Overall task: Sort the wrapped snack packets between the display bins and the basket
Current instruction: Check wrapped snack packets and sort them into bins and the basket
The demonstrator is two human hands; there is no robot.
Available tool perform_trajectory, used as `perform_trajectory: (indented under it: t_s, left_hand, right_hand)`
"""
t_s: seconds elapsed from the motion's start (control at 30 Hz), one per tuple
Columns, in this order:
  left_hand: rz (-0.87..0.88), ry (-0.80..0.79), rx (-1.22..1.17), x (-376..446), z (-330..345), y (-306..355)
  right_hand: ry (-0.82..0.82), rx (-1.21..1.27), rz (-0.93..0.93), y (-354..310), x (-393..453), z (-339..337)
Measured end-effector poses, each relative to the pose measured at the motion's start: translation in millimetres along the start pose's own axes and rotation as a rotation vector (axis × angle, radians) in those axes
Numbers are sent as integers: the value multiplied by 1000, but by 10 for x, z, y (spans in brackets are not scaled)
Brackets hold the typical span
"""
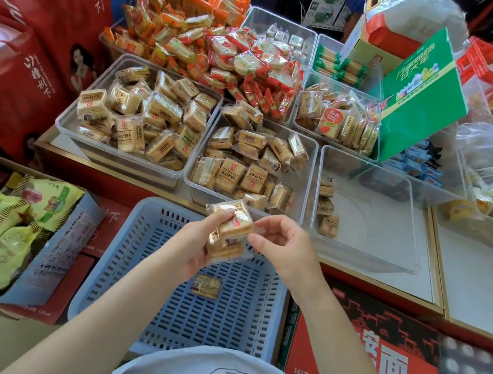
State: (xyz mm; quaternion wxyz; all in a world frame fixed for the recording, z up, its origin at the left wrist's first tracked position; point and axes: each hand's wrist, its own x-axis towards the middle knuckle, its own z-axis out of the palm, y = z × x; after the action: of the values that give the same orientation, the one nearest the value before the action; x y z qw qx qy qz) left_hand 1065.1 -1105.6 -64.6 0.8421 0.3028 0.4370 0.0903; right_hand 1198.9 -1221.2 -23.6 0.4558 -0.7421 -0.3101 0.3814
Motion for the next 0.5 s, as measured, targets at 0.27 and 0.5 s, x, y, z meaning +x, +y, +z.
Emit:
perform_trajectory:
  t_s: [0.27,0.5]
  left_hand:
    - [-3,46,25,24,30,-50]
    - [54,6,126,34,37,-68]
  right_hand:
    - [4,-192,-192,20,-8,54]
    - [46,-256,-174,97,19,53]
